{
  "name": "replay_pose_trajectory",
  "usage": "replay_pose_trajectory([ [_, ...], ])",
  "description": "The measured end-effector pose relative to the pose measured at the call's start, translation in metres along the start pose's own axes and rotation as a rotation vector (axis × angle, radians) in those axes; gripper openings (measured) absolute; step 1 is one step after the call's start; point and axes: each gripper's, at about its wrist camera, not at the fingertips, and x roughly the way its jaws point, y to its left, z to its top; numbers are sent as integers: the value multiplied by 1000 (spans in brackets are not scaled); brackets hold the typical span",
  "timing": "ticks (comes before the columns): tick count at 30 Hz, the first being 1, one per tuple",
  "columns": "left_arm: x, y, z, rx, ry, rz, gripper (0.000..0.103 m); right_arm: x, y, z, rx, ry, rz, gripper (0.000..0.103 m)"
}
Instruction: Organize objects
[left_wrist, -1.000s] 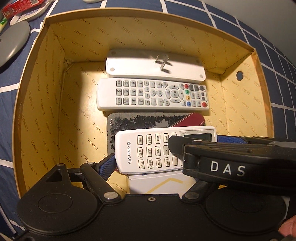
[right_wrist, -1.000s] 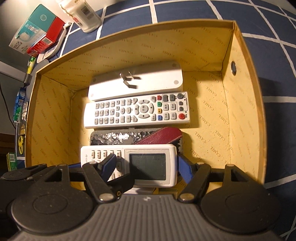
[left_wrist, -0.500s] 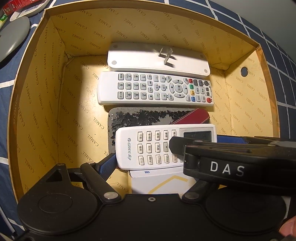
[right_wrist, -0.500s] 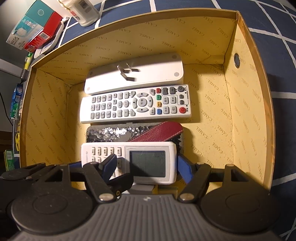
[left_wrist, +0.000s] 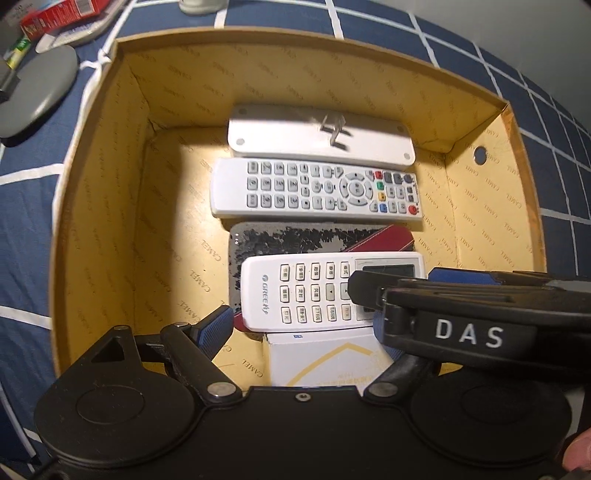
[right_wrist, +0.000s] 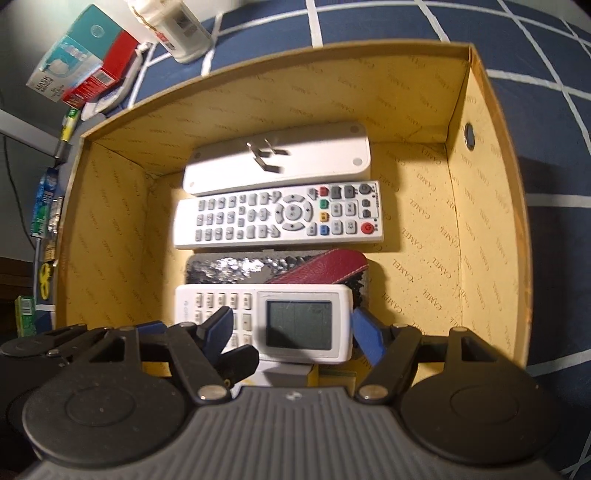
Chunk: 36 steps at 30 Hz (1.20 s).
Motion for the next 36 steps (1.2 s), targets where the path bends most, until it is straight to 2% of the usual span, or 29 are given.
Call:
replay_pose_trajectory([
  [12,-54,4,-16,-17,-121,52,84,-64,13,-6,-69,-126,-15,75],
  [16,-73,7,-22,-25,-165,70,84,-83,17,-10,-87,-166,-42,84],
  [21,-93,10,-29,-28,-205,90,86,-106,18,-18,-102,-204,-55,88],
  [28,-114,10,-38,-25,-252,115,92,-127,14,-32,-112,-229,-73,94],
  [36,-124,4,-47,-5,-266,127,96,-141,7,-43,-98,-248,-102,100],
])
